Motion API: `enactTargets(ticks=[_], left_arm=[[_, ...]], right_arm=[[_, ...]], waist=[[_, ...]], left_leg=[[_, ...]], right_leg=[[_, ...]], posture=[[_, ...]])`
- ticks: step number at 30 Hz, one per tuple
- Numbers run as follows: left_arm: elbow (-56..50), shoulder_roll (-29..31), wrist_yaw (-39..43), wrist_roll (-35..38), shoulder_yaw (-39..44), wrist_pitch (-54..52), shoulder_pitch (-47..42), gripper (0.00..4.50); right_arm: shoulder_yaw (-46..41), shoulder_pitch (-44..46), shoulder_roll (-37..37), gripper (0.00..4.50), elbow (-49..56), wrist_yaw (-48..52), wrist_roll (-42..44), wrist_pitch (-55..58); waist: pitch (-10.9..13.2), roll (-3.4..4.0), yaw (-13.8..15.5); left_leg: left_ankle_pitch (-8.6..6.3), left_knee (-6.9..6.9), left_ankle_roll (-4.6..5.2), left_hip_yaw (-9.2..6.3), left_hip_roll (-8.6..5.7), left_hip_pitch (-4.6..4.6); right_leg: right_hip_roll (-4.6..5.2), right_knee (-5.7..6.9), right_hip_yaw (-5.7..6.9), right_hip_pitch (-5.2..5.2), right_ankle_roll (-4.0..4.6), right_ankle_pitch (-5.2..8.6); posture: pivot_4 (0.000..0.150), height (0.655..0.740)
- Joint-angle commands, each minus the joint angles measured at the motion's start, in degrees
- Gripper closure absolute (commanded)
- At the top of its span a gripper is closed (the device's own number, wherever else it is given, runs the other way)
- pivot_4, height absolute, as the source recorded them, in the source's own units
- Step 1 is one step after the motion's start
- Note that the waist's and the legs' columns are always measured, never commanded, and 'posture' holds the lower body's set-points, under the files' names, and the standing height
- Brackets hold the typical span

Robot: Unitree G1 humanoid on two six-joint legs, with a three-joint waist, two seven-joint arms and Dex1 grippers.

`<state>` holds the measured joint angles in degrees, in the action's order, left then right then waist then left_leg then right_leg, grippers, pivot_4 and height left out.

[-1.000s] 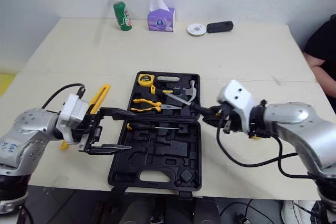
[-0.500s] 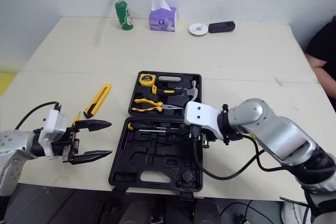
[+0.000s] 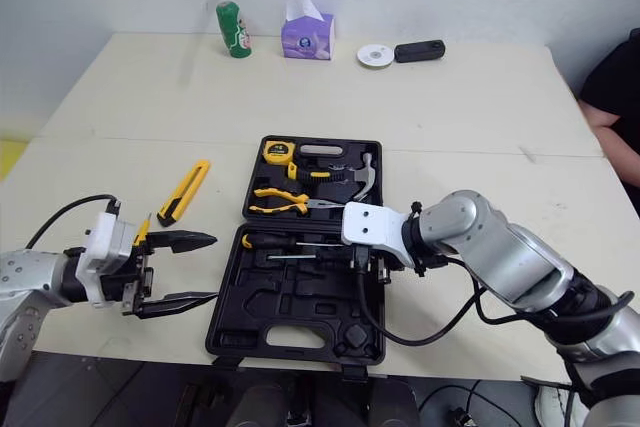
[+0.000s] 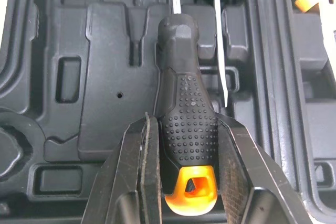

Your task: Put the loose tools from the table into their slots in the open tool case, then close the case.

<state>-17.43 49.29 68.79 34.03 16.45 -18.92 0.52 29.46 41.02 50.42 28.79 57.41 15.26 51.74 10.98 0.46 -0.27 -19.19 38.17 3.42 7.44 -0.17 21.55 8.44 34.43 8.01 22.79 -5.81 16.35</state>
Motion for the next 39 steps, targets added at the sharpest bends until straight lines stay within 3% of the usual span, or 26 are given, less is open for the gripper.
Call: enactTargets(ticks=[1,30,37,39], left_arm=[[-0.32,0.69,0.06,-0.26,-0.17,0.14,-0.28,0.00],[0.37,-0.61,-1.08,-0.29,-0.88,0.89,-1.00,0.00],[0.81,-1.00,-1.23,-0.23,-0.70,1.23,-1.24,0.00],[0.98,-1.55,-1.53,0.07,-0.46,1.27,-1.25,0.00]], right_arm=[[0.25,0.51,-0.99,3.51,0.49,-0.61,-1.25,1.31],[2.56,0.22,-1.48,3.51,0.85,0.89,-4.19,3.97],[-1.07,1.88,-2.38,0.04,0.08,2.59,-1.95,3.10],[-2.83,2.86,-1.99,0.04,0.01,4.13,-0.12,3.98]], waist=[[0.00,0.00,-0.02],[-0.01,-0.01,0.00],[-0.01,-0.01,-0.01],[-0.01,-0.01,-0.04]], left_leg=[[0.00,0.00,0.00,0.01,0.00,0.00],[0.00,0.03,-0.01,0.00,0.00,-0.01],[0.00,0.02,-0.01,0.00,0.00,-0.01],[0.00,0.02,0.00,0.01,0.00,-0.01]], right_leg=[[0.00,0.01,0.00,0.00,0.00,0.00],[0.00,0.02,0.00,-0.01,0.00,0.00],[0.00,0.01,-0.01,0.00,0.00,0.00],[0.00,0.05,-0.01,0.00,0.00,0.00]], posture=[[0.150,0.7400],[0.150,0.7400],[0.150,0.7400],[0.150,0.7400]])
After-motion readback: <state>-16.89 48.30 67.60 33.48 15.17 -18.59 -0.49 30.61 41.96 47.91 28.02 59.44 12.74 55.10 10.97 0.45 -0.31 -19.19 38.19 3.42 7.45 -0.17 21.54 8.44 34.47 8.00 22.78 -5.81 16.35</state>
